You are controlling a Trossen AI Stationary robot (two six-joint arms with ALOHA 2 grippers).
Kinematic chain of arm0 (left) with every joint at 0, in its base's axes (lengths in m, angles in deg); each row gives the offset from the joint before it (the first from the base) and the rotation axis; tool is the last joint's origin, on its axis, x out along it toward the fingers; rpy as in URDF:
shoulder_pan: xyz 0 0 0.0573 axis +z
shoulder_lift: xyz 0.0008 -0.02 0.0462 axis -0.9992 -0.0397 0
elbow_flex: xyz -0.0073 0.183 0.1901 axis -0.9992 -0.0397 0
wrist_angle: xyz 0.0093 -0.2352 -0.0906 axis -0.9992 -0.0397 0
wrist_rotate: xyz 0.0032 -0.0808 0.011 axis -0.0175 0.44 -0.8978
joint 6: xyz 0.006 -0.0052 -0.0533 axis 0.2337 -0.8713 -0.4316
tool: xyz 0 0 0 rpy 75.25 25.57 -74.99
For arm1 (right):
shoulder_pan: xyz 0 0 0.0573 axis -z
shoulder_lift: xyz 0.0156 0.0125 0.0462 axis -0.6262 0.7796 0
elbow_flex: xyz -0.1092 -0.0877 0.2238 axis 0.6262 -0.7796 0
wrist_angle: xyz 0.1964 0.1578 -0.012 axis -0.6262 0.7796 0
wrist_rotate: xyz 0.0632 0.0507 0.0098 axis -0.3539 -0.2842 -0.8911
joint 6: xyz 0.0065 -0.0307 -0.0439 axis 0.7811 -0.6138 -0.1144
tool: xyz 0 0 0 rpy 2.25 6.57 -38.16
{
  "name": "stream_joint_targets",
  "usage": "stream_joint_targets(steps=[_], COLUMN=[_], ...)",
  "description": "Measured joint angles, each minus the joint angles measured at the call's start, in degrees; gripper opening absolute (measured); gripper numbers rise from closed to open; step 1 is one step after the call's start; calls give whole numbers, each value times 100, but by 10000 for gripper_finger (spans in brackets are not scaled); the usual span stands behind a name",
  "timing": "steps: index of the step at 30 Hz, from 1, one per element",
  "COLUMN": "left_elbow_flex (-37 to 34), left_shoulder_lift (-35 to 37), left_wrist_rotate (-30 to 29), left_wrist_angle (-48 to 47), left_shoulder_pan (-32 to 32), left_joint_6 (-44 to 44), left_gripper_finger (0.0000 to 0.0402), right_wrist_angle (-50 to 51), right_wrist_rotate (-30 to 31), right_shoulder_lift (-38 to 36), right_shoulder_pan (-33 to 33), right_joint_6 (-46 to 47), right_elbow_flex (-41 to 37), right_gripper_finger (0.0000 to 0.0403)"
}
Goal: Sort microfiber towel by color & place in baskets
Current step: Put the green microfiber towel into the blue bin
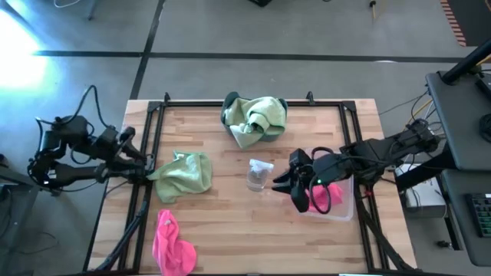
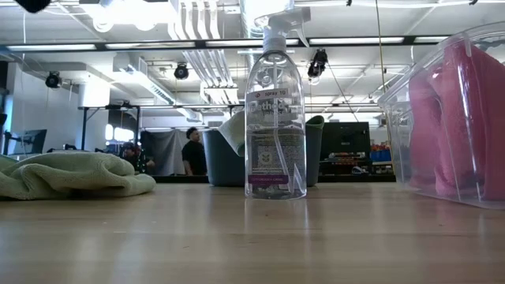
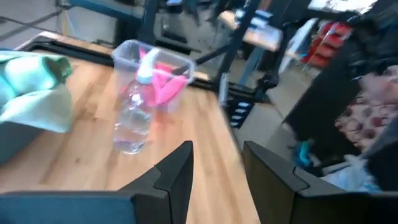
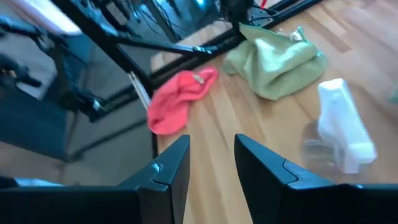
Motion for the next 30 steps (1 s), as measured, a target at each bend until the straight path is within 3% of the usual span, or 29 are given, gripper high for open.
stream_joint_targets(steps=[2, 7, 9, 16, 23, 30], left_elbow_flex=[-121, -271, -280, -445, -825, -1431], left_shoulder_lift=[0, -43, -78, -291, -608, -588], left_wrist_rotate=[-566, -2731, -3168, -3365, -3582, -3457], left_wrist_angle=[-23, -149, -179, -790, -1877, -1146], left_shoulder_pan=[0, 1, 4, 1, 1, 1], left_joint_6=[128, 357, 308, -498, -1484, -1686], left_gripper_finger=[126, 126, 126, 126, 126, 126], right_wrist_angle=[417, 1872, 2450, 3996, 4358, 4359], right_wrist_rotate=[9, 190, 475, 1533, 1574, 1582], right_shoulder_lift=[157, 521, 656, 1024, 1102, 1051], right_shoulder_pan=[0, 75, 125, 360, 801, 1308], right_joint_6=[-192, -584, -724, -1475, -2553, -3239], right_elbow_flex=[358, 1272, 1610, 2508, 2944, 3178], right_gripper_finger=[118, 116, 117, 115, 113, 110])
